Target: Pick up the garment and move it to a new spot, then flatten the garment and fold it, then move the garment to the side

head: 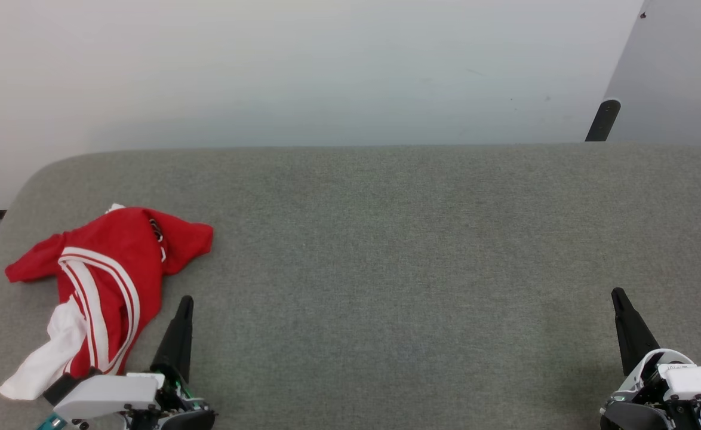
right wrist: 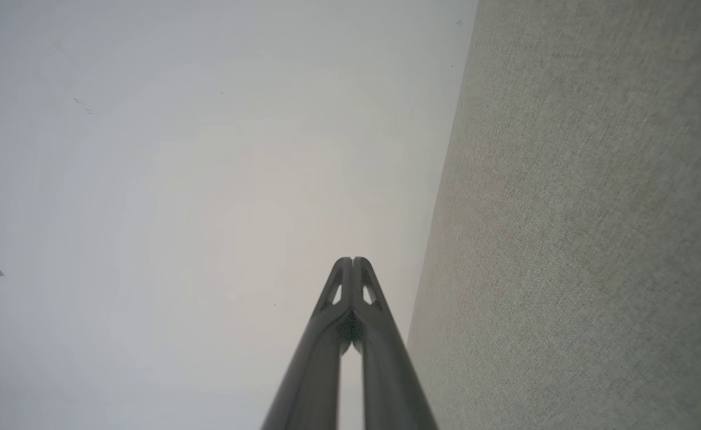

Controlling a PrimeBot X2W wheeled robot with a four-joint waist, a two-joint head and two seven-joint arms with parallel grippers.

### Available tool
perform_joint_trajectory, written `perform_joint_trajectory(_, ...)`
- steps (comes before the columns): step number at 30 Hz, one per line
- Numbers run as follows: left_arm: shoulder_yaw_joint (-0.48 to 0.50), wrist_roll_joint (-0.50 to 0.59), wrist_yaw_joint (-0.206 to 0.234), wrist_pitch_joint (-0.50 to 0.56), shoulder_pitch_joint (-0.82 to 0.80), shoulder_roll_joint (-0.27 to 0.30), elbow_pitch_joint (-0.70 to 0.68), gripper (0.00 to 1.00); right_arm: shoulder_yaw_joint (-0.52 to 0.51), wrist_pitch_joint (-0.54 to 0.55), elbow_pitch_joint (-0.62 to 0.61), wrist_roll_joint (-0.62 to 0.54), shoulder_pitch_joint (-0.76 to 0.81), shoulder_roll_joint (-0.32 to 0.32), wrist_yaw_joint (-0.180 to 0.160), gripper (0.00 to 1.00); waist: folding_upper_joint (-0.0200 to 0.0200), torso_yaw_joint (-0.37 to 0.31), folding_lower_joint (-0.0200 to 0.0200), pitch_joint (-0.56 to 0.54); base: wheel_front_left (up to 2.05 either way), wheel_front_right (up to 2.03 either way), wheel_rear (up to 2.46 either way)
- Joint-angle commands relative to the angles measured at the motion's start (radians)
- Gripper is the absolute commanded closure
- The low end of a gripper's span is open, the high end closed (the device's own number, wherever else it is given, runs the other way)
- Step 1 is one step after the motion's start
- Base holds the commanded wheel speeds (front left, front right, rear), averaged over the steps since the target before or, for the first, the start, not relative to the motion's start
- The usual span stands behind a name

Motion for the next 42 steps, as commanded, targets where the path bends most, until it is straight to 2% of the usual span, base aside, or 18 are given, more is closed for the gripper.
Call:
perform_joint_trajectory(1, 0.001, 0.002, 0.0, 0.001, -0.011, -0.001, 0.001, 1.0, 0.001, 0.0, 0.0, 0.004, -0.002, 0.003, 0.0, 1.0, 0.0, 0.0, 0.0, 0.0, 0.0, 0.0, 0.0)
perform_joint_trajectory(27, 0.001, 0.002, 0.0, 0.001, -0.011, -0.001, 0.001, 1.0, 0.001, -0.001, 0.0, 0.004, -0.002, 0.003, 0.0, 1.0, 0.0, 0.0, 0.0, 0.0, 0.0, 0.0, 0.0)
perform_joint_trajectory(28, 0.0, 0.0, 0.0, 0.0, 0.0, 0.0, 0.0, 0.0, 0.0, 0.0, 0.0, 0.0, 0.0, 0.0, 0.0, 0.0, 0.0, 0.0, 0.0, 0.0, 0.0, 0.0, 0.0)
perform_joint_trajectory(33, -0.003, 0.001, 0.0, -0.001, 0.033, -0.007, 0.038, 0.0, 0.0, -0.001, 0.041, -0.001, 0.025, 0.004, 0.0, 0.0, 0.0, 0.0, 0.0, 0.0, 0.0, 0.0, 0.0)
perform_joint_trajectory(42, -0.014, 0.05, 0.0, -0.032, 0.01, 0.021, 0.035, 0.0, 0.024, -0.03, 0.058, -0.041, -0.023, -0.008, 0.0, 0.0, 0.0, 0.001, 0.0, 0.0, 0.0, 0.0, 0.0)
